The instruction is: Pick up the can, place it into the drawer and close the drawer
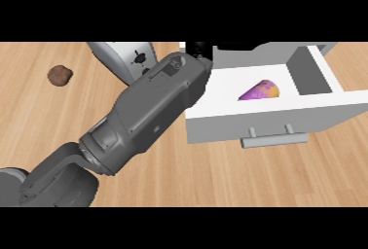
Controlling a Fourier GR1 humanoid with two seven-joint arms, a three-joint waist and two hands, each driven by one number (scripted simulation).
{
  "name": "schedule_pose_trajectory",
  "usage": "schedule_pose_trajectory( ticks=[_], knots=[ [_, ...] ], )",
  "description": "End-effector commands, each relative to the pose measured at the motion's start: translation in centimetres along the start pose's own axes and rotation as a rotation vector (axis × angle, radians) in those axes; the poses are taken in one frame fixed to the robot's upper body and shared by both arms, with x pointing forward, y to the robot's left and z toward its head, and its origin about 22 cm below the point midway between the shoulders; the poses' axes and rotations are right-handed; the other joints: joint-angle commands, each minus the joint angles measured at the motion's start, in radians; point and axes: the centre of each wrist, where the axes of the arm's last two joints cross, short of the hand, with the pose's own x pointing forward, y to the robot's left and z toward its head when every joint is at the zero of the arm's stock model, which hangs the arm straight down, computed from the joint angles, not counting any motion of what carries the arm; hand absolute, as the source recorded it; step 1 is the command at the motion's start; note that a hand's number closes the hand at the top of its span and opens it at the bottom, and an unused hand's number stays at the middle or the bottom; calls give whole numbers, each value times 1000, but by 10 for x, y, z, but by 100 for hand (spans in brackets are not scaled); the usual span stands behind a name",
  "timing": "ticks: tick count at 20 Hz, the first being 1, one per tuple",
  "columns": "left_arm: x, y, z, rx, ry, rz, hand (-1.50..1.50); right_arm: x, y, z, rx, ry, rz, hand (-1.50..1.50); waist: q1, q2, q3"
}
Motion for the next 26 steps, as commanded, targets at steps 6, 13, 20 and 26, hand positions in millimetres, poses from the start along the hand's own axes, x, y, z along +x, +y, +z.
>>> schedule_pose_trajectory(
  ticks=[6, 13, 20, 26],
  knots=[
    [2, -3, 4, -13, -71, 39, -150, 30, 22, -23, 102, -198, 245, -150, 25, 0, -1],
    [6, -7, 6, -11, -73, 64, -150, 21, 43, -62, 164, -226, 413, -150, 60, 0, -1],
    [2, -2, 3, -25, -62, 73, -150, 18, 90, -93, 193, -248, 586, -150, 91, -7, -2],
    [-5, -7, 18, -7, -30, 63, -150, -26, 138, -122, 227, -266, 680, -150, 101, -15, -1]
  ],
)
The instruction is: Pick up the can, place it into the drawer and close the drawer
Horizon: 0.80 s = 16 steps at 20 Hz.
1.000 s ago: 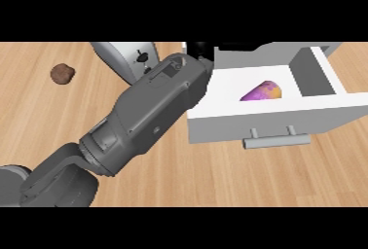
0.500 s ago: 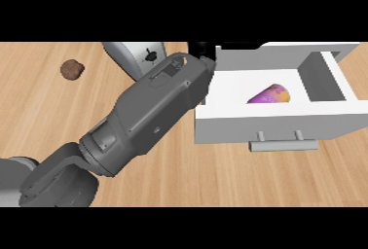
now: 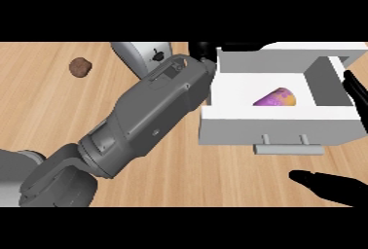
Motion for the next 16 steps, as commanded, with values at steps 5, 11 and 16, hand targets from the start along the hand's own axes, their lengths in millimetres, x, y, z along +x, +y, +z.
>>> schedule_pose_trajectory(
  ticks=[5, 11, 16],
  knots=[
    [13, 8, -4, 17, 18, -5, -150, -10, 62, -54, 94, -44, 205, -150, 23, -7, 0],
    [22, 47, -21, 33, 10, -33, -150, -24, 92, -81, 219, -65, 345, -150, 28, -7, -1],
    [29, 44, -12, 38, -16, -40, -150, -52, 118, -113, 222, -10, 471, -150, 42, -6, 0]
  ],
)
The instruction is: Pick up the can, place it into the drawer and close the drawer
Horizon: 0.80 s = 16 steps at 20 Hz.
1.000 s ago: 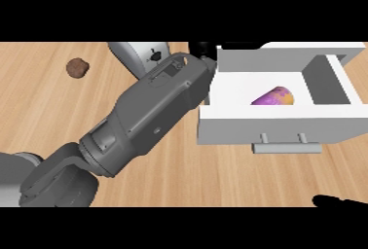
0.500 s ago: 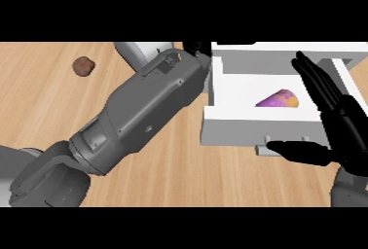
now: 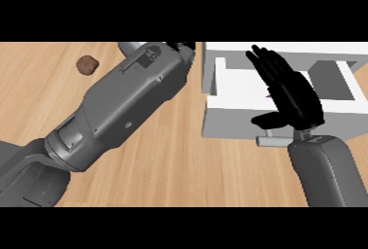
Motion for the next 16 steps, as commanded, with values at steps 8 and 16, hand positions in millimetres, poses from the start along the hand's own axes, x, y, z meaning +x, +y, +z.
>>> schedule_pose_trajectory(
  ticks=[8, 16],
  knots=[
    [-2, 45, 0, 49, 4, -18, -150, -24, 79, -31, 47, 72, 119, -150, -6, 1, 1],
    [22, 78, -8, 27, 8, -14, -150, -41, 104, -45, -13, 134, 206, -150, 14, 9, 2]
  ],
)
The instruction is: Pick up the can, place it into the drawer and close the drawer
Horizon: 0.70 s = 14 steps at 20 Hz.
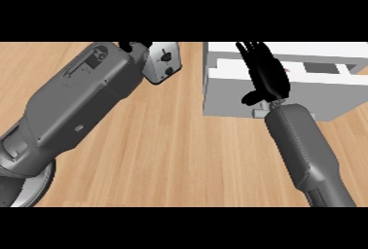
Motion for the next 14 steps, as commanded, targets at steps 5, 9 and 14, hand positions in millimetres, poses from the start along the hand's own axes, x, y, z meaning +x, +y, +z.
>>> schedule_pose_trajectory(
  ticks=[5, 9, 14],
  knots=[
    [8, 7, 10, -4, -5, 21, -150, -5, 36, 2, -39, 48, 9, -150, 14, 21, 14],
    [19, 16, 10, -1, -29, 1, -150, -15, 22, -15, -88, 65, 16, -150, 31, 26, 15],
    [-1, 24, 20, -20, -12, 6, -150, -20, -4, -43, -141, 91, 51, -150, 46, 33, 14]
  ],
)
